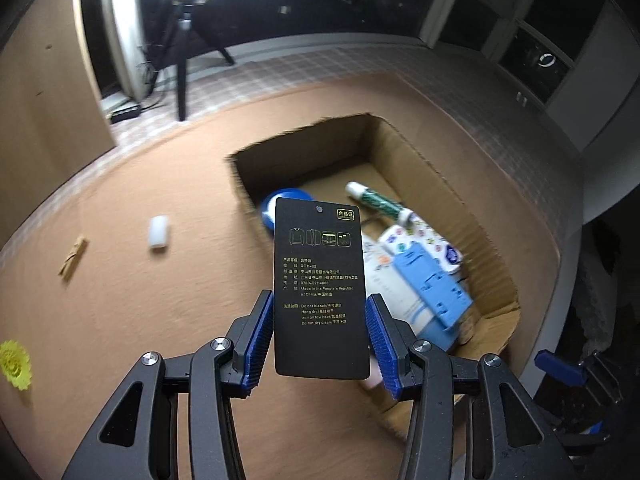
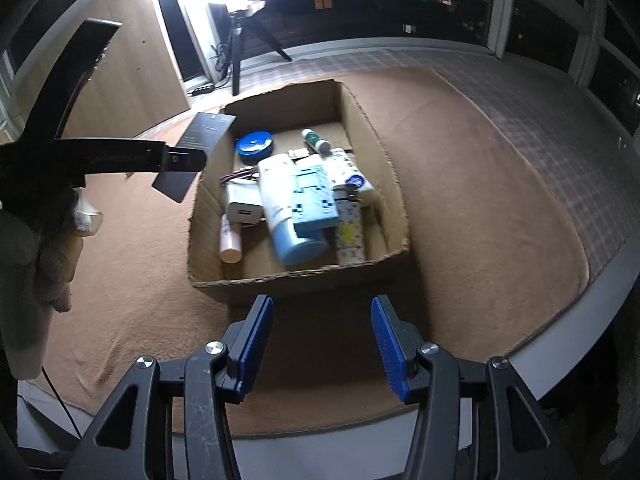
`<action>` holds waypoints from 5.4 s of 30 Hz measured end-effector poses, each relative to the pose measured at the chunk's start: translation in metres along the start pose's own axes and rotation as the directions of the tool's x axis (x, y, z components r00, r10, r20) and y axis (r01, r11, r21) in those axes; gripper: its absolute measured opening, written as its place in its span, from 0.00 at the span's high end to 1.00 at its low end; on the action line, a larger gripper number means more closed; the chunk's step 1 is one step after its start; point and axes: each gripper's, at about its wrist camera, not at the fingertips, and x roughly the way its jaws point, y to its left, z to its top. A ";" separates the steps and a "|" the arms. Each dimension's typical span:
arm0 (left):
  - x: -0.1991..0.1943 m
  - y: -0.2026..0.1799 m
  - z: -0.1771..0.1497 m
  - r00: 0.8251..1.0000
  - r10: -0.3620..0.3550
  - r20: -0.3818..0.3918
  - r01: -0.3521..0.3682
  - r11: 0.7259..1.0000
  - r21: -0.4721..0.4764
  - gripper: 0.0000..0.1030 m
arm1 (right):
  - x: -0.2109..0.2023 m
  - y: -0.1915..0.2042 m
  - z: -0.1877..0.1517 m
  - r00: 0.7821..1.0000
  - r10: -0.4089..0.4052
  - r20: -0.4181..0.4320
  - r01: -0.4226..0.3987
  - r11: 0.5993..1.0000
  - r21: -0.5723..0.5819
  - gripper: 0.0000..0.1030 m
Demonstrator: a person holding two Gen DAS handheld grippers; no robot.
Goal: Organize objects
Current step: 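Carry the black card into the box and open the left tool, then move the left tool to the wooden clothespin while the right tool approaches the white eraser, then grasp the white eraser with the right tool while the left tool grasps the wooden clothespin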
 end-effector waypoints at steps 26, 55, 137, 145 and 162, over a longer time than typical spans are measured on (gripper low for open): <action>0.017 -0.019 0.010 0.997 -0.083 -0.009 0.083 0.996 0.013 0.20 | 0.011 -0.005 0.004 1.000 0.001 -0.031 0.000 1.000 0.016 0.54; -0.045 0.172 -0.057 0.986 0.165 0.018 -0.158 0.968 -0.195 0.24 | 0.034 0.126 0.088 0.978 0.209 -0.013 -0.208 0.964 -0.163 0.53; -0.006 0.214 -0.111 0.989 0.150 -0.004 -0.144 0.939 -0.312 0.87 | 0.156 0.172 0.124 0.962 0.228 -0.151 -0.249 0.959 -0.138 0.92; -0.022 0.198 -0.113 0.990 0.135 0.030 -0.120 0.945 -0.306 0.87 | 0.123 0.141 0.118 0.931 0.344 -0.125 -0.349 0.937 -0.017 0.92; -0.039 0.121 -0.057 0.993 0.050 0.109 -0.032 0.986 -0.163 0.87 | 0.056 0.063 0.104 0.966 0.257 -0.002 -0.257 0.966 0.002 0.92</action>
